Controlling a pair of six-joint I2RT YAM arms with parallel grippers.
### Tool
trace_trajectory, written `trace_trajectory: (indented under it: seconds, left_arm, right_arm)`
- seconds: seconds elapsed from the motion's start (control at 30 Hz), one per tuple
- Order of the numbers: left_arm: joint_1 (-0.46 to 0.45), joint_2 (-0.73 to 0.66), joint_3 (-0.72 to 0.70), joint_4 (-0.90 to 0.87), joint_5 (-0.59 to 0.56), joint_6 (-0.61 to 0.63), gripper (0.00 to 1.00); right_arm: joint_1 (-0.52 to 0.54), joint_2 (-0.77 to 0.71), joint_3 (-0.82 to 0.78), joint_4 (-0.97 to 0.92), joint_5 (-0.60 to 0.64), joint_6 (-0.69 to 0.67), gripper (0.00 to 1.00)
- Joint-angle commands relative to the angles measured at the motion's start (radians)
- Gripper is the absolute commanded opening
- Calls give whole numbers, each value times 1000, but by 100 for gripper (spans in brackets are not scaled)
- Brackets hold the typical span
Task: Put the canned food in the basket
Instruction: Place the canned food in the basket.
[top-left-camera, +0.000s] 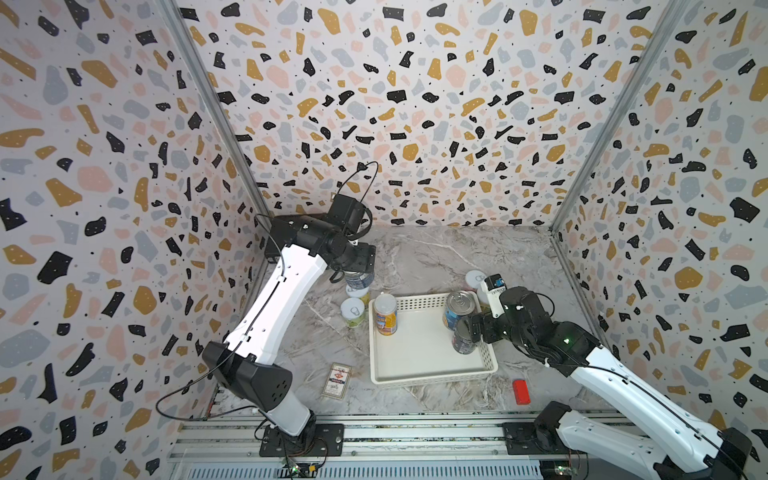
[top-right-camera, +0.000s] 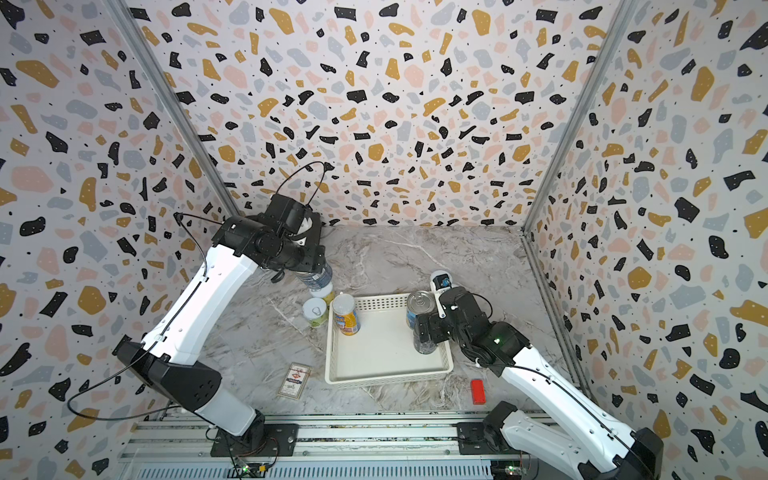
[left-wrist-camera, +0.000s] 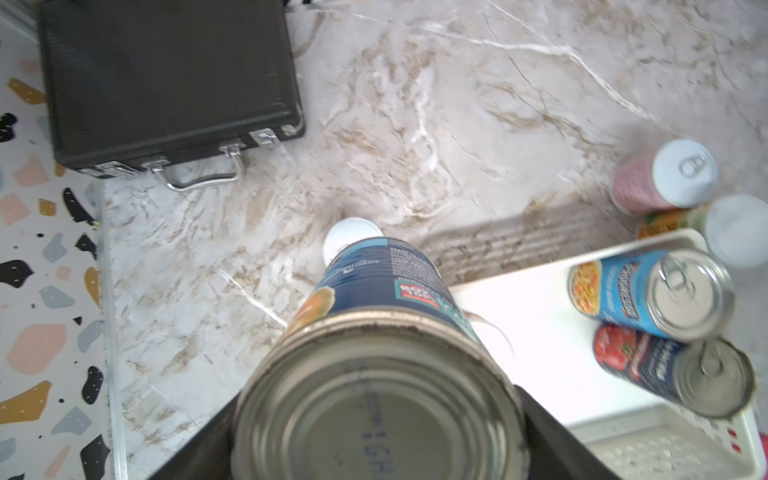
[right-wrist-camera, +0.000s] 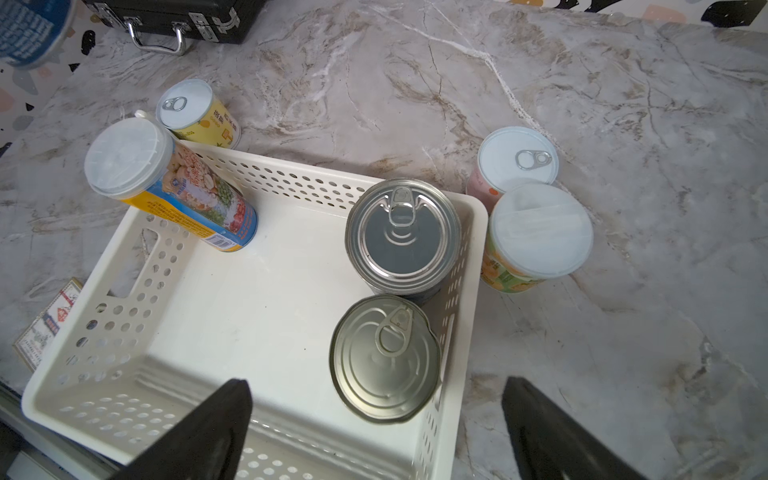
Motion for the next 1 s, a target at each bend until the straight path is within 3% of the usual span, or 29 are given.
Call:
trace_trajectory:
  seconds: [0.0,0.23,0.63,0.97]
  left_arm:
    - [3,-121,-39,176,-5,-14,57]
    - [-65,-231,-151,222,100,-10,54]
    - [-337,-299,-208,201,125,15,54]
    - [-402,-241,-259,151,189,62,53]
  right_arm:
    - [3,-10,14,-24,21,8,100]
    - [4,-6,17,-26,22,6,100]
    - [4,-19,19,-36,50,5,100]
    - [4,-57,10,-46,116,19,100]
